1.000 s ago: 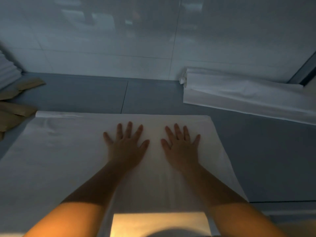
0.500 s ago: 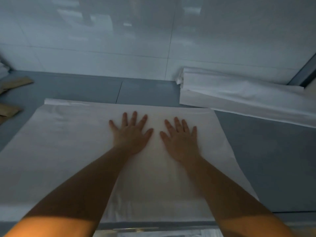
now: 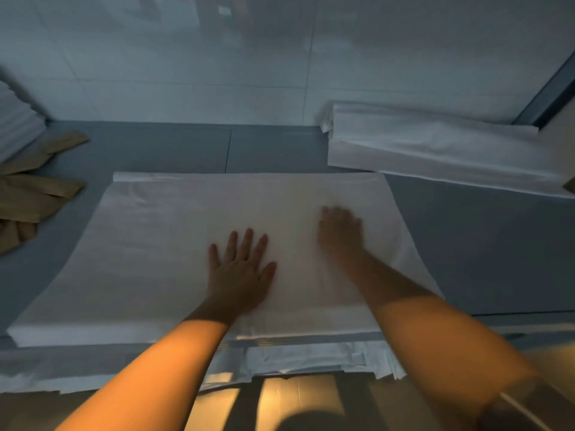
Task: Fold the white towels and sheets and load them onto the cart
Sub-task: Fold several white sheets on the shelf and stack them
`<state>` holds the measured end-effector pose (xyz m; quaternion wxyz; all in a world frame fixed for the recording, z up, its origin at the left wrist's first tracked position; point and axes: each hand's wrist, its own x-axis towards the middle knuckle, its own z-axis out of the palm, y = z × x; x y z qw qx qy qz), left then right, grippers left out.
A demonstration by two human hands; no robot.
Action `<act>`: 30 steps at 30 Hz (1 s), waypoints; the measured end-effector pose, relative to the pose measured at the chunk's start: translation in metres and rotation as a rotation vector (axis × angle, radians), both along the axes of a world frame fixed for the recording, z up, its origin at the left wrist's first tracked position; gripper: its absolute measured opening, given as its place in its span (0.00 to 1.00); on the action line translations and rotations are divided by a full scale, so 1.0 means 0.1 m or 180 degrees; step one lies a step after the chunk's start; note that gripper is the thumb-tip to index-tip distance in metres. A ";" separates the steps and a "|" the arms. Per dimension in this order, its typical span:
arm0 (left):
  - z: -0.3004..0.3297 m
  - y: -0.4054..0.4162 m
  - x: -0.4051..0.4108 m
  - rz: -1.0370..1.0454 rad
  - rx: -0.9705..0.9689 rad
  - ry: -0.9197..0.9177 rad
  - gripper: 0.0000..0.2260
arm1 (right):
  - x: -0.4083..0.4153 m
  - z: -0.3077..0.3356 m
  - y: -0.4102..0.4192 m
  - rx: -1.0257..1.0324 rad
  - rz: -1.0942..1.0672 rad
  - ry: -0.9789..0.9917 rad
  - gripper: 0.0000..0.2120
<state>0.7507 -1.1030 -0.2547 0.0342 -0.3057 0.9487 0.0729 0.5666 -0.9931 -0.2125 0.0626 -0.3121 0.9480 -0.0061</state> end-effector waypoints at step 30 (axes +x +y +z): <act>0.06 0.77 0.39 0.0238 -0.0147 0.0033 0.24 | 1.00 -0.28 0.74 -0.0344 0.0247 -0.0015 0.24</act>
